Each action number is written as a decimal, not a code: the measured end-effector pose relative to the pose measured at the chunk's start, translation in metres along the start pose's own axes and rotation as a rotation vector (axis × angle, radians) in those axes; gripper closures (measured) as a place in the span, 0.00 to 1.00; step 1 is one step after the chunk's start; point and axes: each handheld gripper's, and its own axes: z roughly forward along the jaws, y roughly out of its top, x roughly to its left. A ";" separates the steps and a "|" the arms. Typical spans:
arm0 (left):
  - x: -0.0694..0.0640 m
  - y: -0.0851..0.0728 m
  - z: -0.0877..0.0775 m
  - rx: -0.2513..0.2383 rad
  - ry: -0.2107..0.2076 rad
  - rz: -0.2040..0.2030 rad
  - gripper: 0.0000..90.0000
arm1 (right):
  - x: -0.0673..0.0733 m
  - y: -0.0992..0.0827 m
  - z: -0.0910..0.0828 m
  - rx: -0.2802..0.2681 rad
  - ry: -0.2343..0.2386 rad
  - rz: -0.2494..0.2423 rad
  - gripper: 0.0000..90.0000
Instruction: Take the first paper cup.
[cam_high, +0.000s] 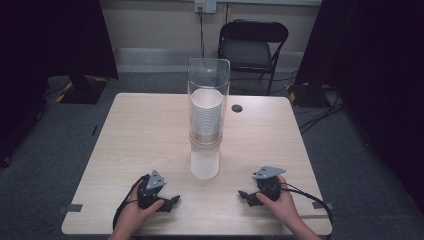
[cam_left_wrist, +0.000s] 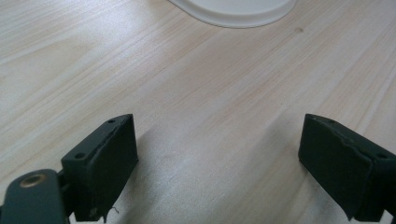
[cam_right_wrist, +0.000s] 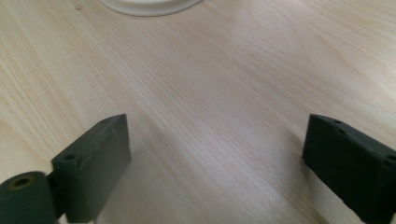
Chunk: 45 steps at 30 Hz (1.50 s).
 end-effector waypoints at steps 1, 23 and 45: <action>0.000 0.000 0.000 0.000 0.000 0.000 0.12 | 0.000 0.000 0.000 0.000 0.000 0.000 0.06; 0.001 0.000 0.001 -0.004 -0.008 0.002 0.11 | 0.017 0.078 0.011 -0.176 0.155 -0.084 0.20; 0.001 0.000 0.001 -0.003 -0.008 0.002 0.11 | 0.013 0.131 0.034 -0.309 0.152 -0.054 0.19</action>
